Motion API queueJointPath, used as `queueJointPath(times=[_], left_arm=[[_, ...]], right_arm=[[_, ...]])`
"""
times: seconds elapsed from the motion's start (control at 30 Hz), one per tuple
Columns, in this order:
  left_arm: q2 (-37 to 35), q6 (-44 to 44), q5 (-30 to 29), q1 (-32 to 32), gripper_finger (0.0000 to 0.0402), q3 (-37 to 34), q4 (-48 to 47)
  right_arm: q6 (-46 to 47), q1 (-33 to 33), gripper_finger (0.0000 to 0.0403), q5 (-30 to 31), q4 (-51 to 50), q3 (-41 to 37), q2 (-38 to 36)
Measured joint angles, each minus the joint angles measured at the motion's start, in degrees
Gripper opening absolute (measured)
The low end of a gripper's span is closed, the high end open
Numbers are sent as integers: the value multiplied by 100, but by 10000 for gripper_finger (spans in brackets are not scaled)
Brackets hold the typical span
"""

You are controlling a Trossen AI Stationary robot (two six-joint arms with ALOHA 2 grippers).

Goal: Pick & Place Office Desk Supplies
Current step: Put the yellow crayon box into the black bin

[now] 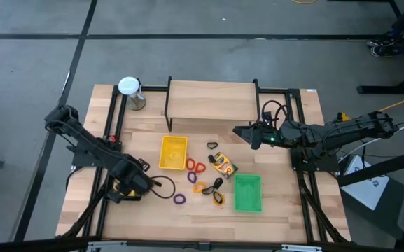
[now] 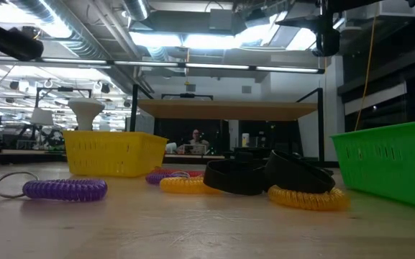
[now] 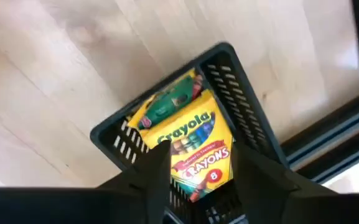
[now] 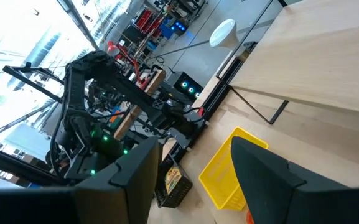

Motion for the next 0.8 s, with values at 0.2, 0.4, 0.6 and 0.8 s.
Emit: queueJointPath(times=[0.2, 0.4, 0.6, 0.8], left_arm=[[-2, -309, -798, 231, 201, 571, 98], [-341, -1475, -1070, 919, 204, 977, 1933], [-566, -1903, -2294, 1563, 202, 976, 4063], [161, -2292, -2588, 2014, 202, 967, 5258]], right_arm=[[23, 0, 206, 60, 100, -2, 0], [-765, 0, 206, 45, 1324, -2, 0], [-1924, 0, 206, -18, 2656, -2, 0], [-2655, 0, 206, -543, 3036, -2, -4]])
